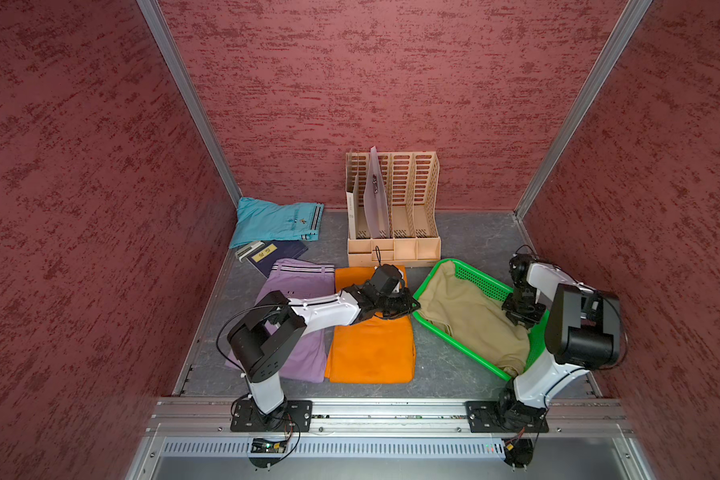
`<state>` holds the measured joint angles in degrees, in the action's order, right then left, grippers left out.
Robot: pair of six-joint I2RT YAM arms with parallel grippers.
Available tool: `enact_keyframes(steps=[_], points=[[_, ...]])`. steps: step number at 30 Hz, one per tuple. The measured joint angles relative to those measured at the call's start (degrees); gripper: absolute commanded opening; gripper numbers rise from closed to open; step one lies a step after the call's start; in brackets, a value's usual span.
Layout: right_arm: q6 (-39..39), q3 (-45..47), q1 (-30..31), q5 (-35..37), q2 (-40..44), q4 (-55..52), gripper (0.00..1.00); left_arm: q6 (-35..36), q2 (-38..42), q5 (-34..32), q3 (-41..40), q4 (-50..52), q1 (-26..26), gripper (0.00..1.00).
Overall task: Put the folded long pants in the basket
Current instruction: Adjust the long pant in the basket, then pick up the long pant at the center of the board.
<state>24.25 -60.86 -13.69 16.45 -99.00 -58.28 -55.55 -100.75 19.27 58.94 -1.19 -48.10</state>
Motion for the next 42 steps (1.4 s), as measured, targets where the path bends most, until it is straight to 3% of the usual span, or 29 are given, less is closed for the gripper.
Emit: enact_keyframes(steps=[2, 6, 8, 29, 30, 32, 34, 36, 39, 42], points=[[-0.8, -0.5, 0.0, 0.1, 0.0, -0.2, 0.03, 0.3, -0.2, 0.1, 0.0, -0.1, 0.0, 0.21], [-1.4, -1.9, 0.1, 0.5, 0.0, -2.5, 0.00, 1.2, -0.4, 0.1, 0.5, 0.3, 0.0, 0.28], [-1.6, -2.8, 0.2, 1.4, 0.2, -3.6, 0.00, 1.7, -0.5, 0.1, 0.8, 0.5, 0.0, 0.32], [-0.8, -10.5, 0.3, 11.6, 6.3, -12.2, 0.01, 3.4, -0.8, 0.2, 3.7, 3.2, -0.1, 0.38], [-0.9, -10.7, 0.3, 11.9, 6.0, -12.5, 0.06, 3.4, -0.8, 0.2, 3.7, 3.1, -0.1, 0.40], [-0.9, -11.1, 0.1, 12.0, 5.4, -12.8, 0.29, 3.5, -0.8, 0.2, 3.7, 3.1, -0.1, 0.42], [-1.1, -11.2, -0.2, 12.1, 5.2, -12.8, 0.38, 3.6, -0.8, 0.3, 3.7, 3.1, -0.1, 0.45], [-1.1, -11.3, -0.4, 12.0, 5.5, -12.6, 0.57, 3.9, -0.8, 0.4, 3.8, 3.1, -0.1, 0.48], [-2.0, -11.7, -0.4, 10.5, 7.5, -12.1, 0.69, 5.2, -0.2, 0.3, 3.8, 3.4, -0.1, 0.59], [-3.3, -11.8, -0.2, 5.9, 13.9, -10.3, 0.71, 7.3, 2.4, -0.3, 3.8, 4.8, 0.0, 0.70]])
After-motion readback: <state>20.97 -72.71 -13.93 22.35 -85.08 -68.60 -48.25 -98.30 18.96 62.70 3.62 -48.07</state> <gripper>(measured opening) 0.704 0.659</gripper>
